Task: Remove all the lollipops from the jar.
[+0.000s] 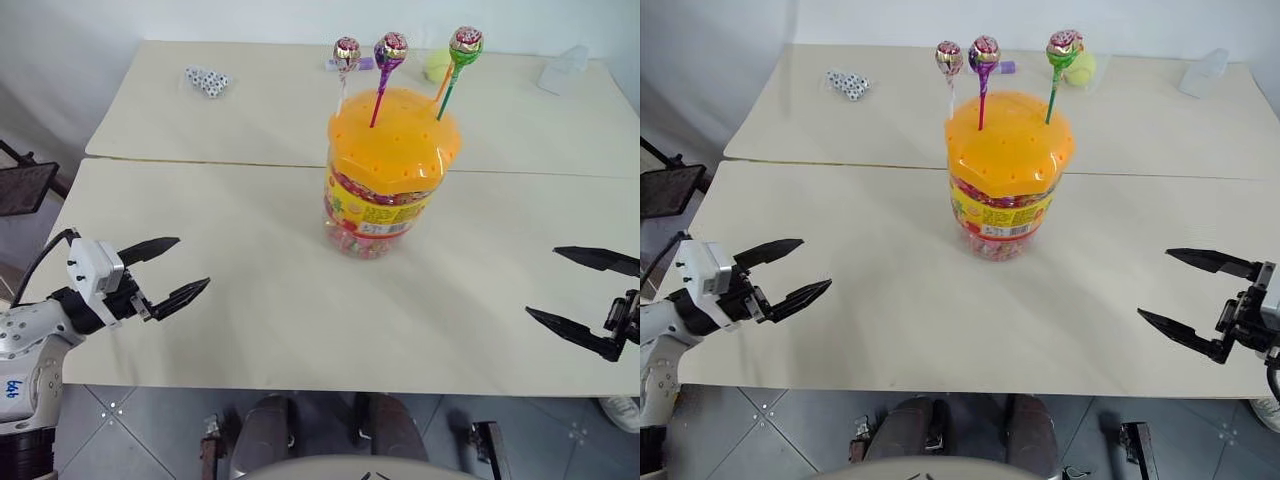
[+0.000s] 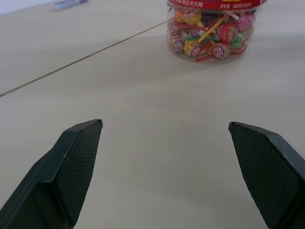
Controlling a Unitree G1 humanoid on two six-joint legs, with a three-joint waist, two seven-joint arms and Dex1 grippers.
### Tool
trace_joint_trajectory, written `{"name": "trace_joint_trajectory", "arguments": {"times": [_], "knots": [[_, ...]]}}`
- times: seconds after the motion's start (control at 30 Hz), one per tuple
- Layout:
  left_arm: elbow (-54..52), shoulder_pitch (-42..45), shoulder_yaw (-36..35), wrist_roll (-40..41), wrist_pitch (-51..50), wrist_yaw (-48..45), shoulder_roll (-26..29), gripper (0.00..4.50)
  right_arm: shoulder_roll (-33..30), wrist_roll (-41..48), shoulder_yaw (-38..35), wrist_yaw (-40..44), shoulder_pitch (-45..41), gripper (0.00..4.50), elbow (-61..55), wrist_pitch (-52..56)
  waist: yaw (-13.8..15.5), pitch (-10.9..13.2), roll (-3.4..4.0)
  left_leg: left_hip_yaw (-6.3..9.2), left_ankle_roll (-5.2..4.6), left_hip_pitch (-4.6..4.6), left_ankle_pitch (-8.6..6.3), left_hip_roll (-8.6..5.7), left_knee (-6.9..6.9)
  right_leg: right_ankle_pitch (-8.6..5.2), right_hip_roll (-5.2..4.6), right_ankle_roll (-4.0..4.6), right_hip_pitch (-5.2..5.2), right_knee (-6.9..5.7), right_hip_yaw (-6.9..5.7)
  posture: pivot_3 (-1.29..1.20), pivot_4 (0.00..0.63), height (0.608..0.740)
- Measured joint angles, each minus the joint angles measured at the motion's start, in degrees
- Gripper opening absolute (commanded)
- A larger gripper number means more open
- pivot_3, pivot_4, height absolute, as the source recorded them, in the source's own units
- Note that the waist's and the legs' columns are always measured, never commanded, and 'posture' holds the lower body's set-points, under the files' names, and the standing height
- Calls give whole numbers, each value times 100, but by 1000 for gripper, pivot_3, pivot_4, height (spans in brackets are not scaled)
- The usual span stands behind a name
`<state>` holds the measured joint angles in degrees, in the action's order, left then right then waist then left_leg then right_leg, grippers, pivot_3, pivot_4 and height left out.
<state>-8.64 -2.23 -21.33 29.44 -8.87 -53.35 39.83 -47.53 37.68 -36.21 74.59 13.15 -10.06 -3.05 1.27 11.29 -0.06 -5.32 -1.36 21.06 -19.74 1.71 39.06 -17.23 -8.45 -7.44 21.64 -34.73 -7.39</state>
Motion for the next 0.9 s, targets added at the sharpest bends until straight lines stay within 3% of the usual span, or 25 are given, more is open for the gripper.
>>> {"name": "trace_joint_trajectory", "arguments": {"times": [0.13,0.3,0.37,0.57,0.77,0.87,0.9], "knots": [[5,115,90,58,-285,136,-53,4500,236,52,206,-234,146,4475,-377,244,9,0,0,1,0,1,0,1,0,0,1,0,2,-3,-1,0,150,740],[155,1193,-355,1882,-1682,320,-206,4500,1059,1144,207,-1499,-389,4475,-1427,641,11,1,1,9,8,-4,6,0,8,0,-3,1,2,-29,5,0,150,740],[339,1834,-430,2210,-1948,452,-283,4500,1153,1543,208,-2078,-615,4475,-1926,831,25,1,1,15,10,-3,9,-6,8,1,-2,1,1,-31,3,0,150,740],[1192,3547,415,1907,-2064,455,-678,4500,1222,2023,172,-2946,-873,4475,-2428,984,66,-2,-5,4,2,13,10,-37,9,8,5,-13,6,-22,0,0,150,740],[2504,5422,1299,1096,-1873,232,-1275,4500,1143,2092,103,-2983,-882,4475,-2464,1075,38,1,-10,-14,-4,20,12,-55,9,9,9,-15,6,-13,-4,0,150,740],[2940,5948,1466,956,-1849,8,-1507,4500,1116,2091,111,-2965,-831,4475,-2500,1093,-5,1,-11,-16,-5,17,13,-52,5,9,11,-15,8,-12,-1,0,150,740],[2993,6002,1511,934,-1853,-61,-1537,4318,1120,2089,114,-2966,-813,4492,-2516,1097,-18,1,-11,-15,-4,16,13,-50,5,9,13,-15,11,-14,0,0,150,740]]}}
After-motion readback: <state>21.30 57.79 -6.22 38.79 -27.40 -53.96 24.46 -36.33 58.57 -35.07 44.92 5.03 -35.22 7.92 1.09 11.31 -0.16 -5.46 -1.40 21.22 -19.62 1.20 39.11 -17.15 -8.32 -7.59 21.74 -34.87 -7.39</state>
